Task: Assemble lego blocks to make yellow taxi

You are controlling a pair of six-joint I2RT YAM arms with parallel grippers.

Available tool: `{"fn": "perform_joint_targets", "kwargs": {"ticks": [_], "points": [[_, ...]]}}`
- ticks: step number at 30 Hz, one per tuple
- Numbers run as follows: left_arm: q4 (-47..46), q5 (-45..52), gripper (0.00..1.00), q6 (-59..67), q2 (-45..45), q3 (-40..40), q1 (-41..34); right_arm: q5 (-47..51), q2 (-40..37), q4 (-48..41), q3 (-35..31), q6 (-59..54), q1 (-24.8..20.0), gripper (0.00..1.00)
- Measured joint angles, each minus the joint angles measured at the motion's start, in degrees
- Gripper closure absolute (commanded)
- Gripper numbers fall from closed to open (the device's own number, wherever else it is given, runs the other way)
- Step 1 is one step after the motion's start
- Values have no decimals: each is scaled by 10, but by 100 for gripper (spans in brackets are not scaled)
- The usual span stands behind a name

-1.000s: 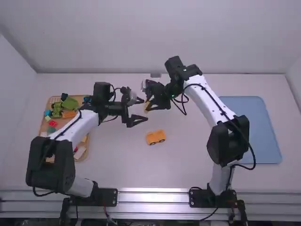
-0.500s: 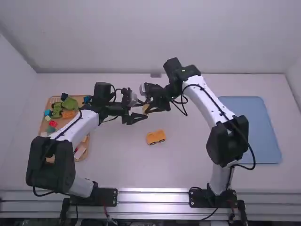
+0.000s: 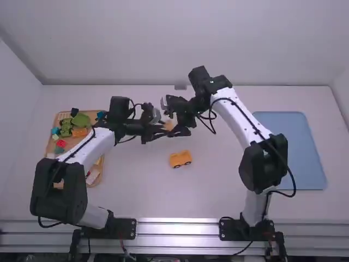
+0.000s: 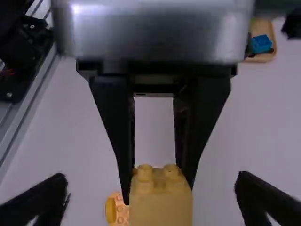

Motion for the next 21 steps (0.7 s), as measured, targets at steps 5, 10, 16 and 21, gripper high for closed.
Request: {"fn": "perform_joint_targets", "kwargs": {"ticks": [5, 10, 16, 21], "points": [[-52, -93, 88, -30, 0, 2, 0, 30, -1, 84, 0, 106, -16, 1], [-194, -232, 88, -42, 0, 52, -7, 161, -25, 169, 0, 296, -41, 1], [-315, -372, 91, -8, 0, 113, -67, 309, -76, 207, -26, 471, -45, 1], [-363, -438, 93, 66, 1, 111, -119, 378, -127, 296, -143, 570, -28, 1]]}}
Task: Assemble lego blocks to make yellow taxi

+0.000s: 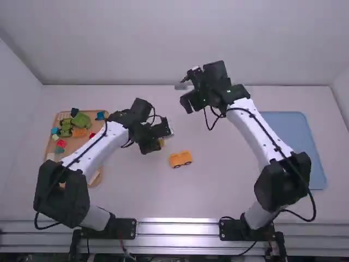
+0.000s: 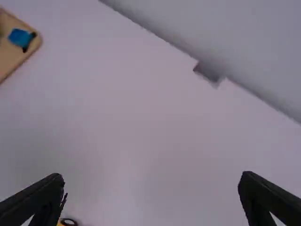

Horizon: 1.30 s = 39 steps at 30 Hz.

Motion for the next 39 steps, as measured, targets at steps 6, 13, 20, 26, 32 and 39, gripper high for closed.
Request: {"fn": "perform_joint_targets", "kwargs": {"ticks": [6, 13, 20, 26, 32, 39], "points": [[16, -35, 98, 59, 25, -23, -13, 8, -73, 110, -154, 42, 4, 1], [39, -46, 95, 100, 113, -26, -13, 5, -252, 318, -336, 60, 4, 1], [79, -50, 80, 123, 152, -39, -14, 3, -314, 450, -456, 99, -18, 1], [153, -50, 65, 131, 154, -79, -14, -2, -318, 455, -476, 136, -52, 1], [188, -54, 1, 134, 154, -115, -14, -40, -320, 459, -476, 150, -75, 1], [185, -59, 1, 133, 154, -106, -9, -54, -320, 459, -476, 153, -82, 1]]}}
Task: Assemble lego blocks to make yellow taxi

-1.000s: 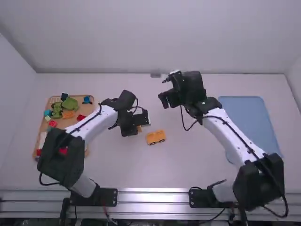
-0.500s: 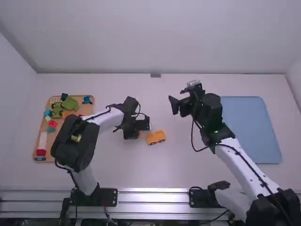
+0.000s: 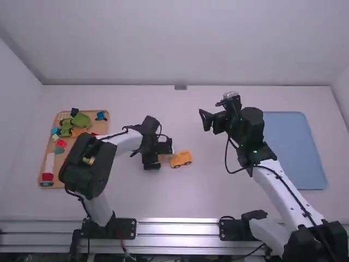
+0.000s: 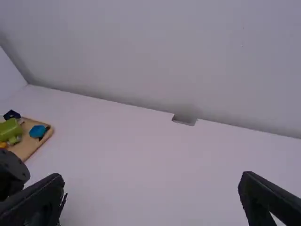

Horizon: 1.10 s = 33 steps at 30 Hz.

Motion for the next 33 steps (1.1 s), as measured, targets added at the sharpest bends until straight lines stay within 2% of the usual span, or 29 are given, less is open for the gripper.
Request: {"fn": "perform_joint_targets", "kwargs": {"ticks": [6, 13, 24, 30, 33], "points": [[23, 105, 1, 1, 0, 2, 51, -1, 0, 0, 0, 1, 0, 1], [122, 232, 1, -3, 0, -53, 110, -1, 0, 0, 0, 0, 0, 1], [518, 283, 1, -132, 0, -254, 111, 0, 0, -3, 0, 0, -1, 1], [657, 287, 1, -180, 0, -329, 111, 0, 0, -4, 0, 2, -4, 1], [683, 287, 10, -188, 0, -348, 111, -1, 0, -3, 0, 0, -2, 1]]}}
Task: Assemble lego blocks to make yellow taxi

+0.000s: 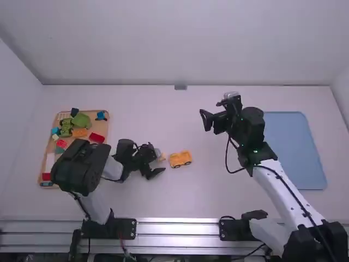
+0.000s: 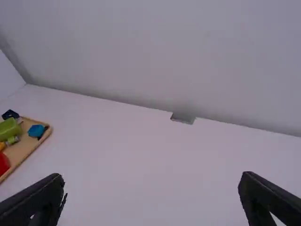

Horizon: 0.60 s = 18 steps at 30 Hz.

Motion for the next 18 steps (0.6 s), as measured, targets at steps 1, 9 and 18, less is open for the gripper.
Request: {"fn": "perform_joint_targets", "kwargs": {"ticks": [1, 9, 18], "points": [[4, 0, 13, -3, 0, -4, 0, 0, 0, 0, 0, 0, 1, 1], [-40, 9, 53, -2, 0, 17, 0, 0, 0, -1, 0, 0, 9, 1], [-106, 17, 75, 36, 7, 63, -2, -1, 0, -5, 0, 0, 0, 1]]}}
